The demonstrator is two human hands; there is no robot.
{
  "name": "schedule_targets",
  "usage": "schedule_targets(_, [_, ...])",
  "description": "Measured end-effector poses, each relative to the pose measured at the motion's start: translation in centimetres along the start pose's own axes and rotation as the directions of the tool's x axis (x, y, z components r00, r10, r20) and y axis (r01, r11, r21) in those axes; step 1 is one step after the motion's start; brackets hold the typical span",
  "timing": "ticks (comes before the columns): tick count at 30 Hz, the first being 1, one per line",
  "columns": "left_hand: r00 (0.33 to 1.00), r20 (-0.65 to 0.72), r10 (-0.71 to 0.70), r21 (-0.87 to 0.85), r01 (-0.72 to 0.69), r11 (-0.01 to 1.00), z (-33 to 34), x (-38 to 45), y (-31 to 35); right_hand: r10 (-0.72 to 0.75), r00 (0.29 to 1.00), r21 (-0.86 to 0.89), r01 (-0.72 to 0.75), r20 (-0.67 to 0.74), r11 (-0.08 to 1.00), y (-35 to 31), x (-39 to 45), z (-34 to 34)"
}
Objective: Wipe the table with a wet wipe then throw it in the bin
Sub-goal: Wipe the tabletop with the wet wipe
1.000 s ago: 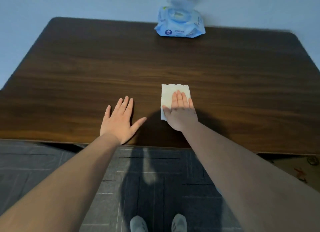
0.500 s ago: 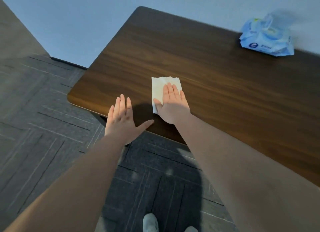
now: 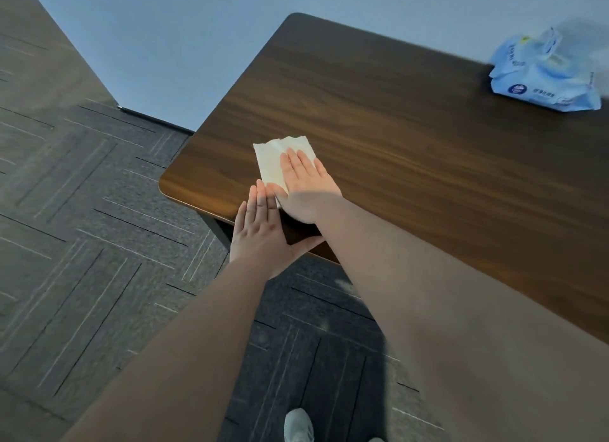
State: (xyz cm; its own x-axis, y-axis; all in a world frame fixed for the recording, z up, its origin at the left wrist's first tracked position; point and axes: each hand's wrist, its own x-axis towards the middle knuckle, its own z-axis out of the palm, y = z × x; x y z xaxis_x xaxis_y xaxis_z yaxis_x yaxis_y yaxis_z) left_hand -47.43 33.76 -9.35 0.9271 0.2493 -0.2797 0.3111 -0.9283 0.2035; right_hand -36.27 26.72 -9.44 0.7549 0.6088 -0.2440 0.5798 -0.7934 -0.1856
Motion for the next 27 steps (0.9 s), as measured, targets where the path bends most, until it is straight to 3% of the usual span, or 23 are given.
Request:
schedule_targets(5, [0.997,-0.066,0.044,0.129,-0.036,0.991,-0.1,0.0,0.1,-0.054,0.993,-0.064,0.047,-0.102,0.997,2.6,-3.6,1.1])
schedule_targets(12, [0.991,-0.022,0.132,0.182,-0.126,0.975,-0.4,-1.3,4.9,0.068,0.996,-0.031,-0.070,-0.050,0.997,8.8,-10.3,1.3])
schedule_targets(20, [0.939,0.045,0.340,0.204,-0.342,0.917,0.4,-1.8,16.1,0.337,0.941,0.041,-0.336,-0.027,0.941,18.1,-20.7,2.1])
schedule_targets(27, [0.837,0.115,0.534,0.194,-0.547,0.815,3.4,-2.5,28.3,0.565,0.824,0.063,-0.562,-0.035,0.825,29.0,-31.0,2.6])
